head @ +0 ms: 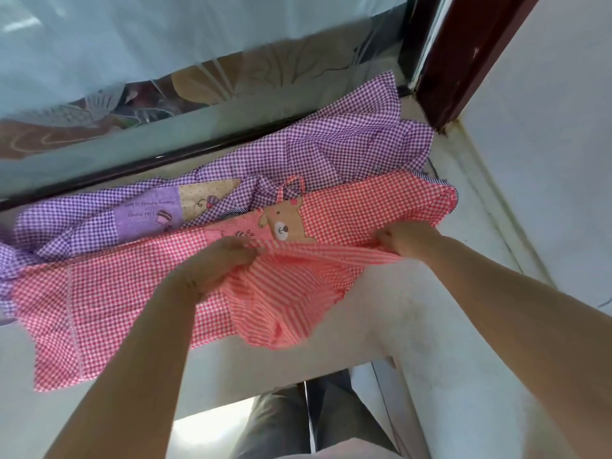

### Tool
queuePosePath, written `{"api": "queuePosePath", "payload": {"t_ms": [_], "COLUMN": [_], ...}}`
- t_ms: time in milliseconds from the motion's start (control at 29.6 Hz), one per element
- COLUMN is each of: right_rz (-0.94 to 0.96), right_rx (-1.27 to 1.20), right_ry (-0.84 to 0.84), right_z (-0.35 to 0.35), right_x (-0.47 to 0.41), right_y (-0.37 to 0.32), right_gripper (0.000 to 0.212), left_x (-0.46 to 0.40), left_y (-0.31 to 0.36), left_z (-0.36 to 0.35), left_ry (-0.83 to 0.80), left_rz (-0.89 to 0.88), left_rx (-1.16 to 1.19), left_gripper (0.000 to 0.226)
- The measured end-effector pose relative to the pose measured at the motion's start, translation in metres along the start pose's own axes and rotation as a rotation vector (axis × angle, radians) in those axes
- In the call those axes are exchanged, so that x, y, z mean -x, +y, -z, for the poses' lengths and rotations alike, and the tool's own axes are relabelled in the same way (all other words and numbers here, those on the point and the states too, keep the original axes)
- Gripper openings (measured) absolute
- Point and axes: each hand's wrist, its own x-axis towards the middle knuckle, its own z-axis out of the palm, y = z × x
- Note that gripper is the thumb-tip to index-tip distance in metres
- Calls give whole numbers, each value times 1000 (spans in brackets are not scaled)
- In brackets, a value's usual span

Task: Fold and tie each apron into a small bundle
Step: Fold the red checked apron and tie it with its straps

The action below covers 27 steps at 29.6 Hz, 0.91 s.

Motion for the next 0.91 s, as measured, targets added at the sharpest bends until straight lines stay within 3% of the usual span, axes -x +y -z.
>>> {"api": "queuePosePath", "payload": {"t_ms": [68, 135, 270, 338, 405, 473, 540, 608, 709, 810, 912], "right_rz": [-28, -22, 115, 133, 80, 22, -21, -44, -28, -16, -26], "right_rx": [-97, -121, 97, 245, 173, -43, -190, -204, -159, -58, 71], "right_ry": [79, 30, 10, 43, 131, 217, 218, 163, 45, -54, -41], "right_z": [14, 24, 11, 2, 1, 5, 10, 14, 17, 16, 16], "right_x": [-4, -10, -24, -34, -40, -46, -48, -52, -57, -64, -66], "right_y": [0, 1, 9, 14, 18, 16, 12, 8, 6, 4, 0], "right_gripper": [72, 78, 88, 73, 49, 44, 46, 44, 41, 35, 39], "left_x": [-21, -35, -54, -58, -58, -56, -54, -58, -69, -74, -74], "left_y": [-15, -29, -41, -47, -60, -74, -84, -97, -120, -138, -137], "left_z": [33, 46, 47, 51, 50, 44, 25, 6, -6, 2, -2], "left_ry": [446, 674, 759, 804, 871, 923, 869, 680, 510, 469, 539], "left_rz": [175, 312, 276, 233, 201, 155, 59, 36, 202, 340, 313], "left_rx": [-504, -951, -1124, -1189, -1229, -1207, -1195, -1241, -1189, -1104, -1125], "left_gripper": [32, 38, 39, 34, 35, 49, 57, 64, 74, 80, 77]}}
